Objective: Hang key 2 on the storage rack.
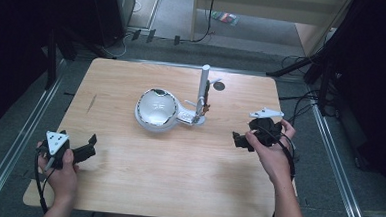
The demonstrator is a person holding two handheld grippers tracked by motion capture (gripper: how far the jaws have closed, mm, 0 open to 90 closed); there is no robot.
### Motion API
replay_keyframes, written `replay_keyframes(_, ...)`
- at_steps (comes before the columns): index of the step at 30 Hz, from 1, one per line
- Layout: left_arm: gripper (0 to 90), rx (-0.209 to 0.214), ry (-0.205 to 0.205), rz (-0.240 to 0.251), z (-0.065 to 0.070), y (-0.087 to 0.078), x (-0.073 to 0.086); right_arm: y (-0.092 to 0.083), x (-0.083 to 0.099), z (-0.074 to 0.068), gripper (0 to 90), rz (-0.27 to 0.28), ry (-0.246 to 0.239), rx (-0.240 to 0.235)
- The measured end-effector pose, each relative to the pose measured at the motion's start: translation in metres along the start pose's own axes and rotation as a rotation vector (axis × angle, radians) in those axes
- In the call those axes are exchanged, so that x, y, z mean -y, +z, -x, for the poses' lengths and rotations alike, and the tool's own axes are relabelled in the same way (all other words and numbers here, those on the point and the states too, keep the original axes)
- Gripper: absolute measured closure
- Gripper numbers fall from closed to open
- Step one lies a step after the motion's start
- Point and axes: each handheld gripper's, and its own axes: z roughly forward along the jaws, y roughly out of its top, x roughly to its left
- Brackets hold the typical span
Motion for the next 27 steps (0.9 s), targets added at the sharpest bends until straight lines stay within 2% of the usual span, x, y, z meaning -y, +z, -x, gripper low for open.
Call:
replay_keyframes(6,0.2,-0.001,0.005,0.000,0.000,0.000,0.000,0.000,0.014,0.006,0.0,0.004,0.026,0.010)
replay_keyframes(7,0.2,-0.002,0.005,-0.001,0.000,0.000,0.000,0.001,0.021,0.008,0.0,0.006,0.040,0.007)
replay_keyframes(18,0.2,-0.002,0.006,-0.001,0.000,0.000,0.000,0.003,0.049,0.016,0.0,0.003,0.074,0.018)
replay_keyframes(20,0.2,-0.002,0.006,0.000,0.000,0.000,0.000,0.004,0.059,0.019,0.0,0.004,0.083,0.027)
replay_keyframes(27,0.2,-0.001,0.007,-0.001,0.000,-0.001,0.000,0.003,0.082,0.026,0.0,0.013,0.137,0.043)
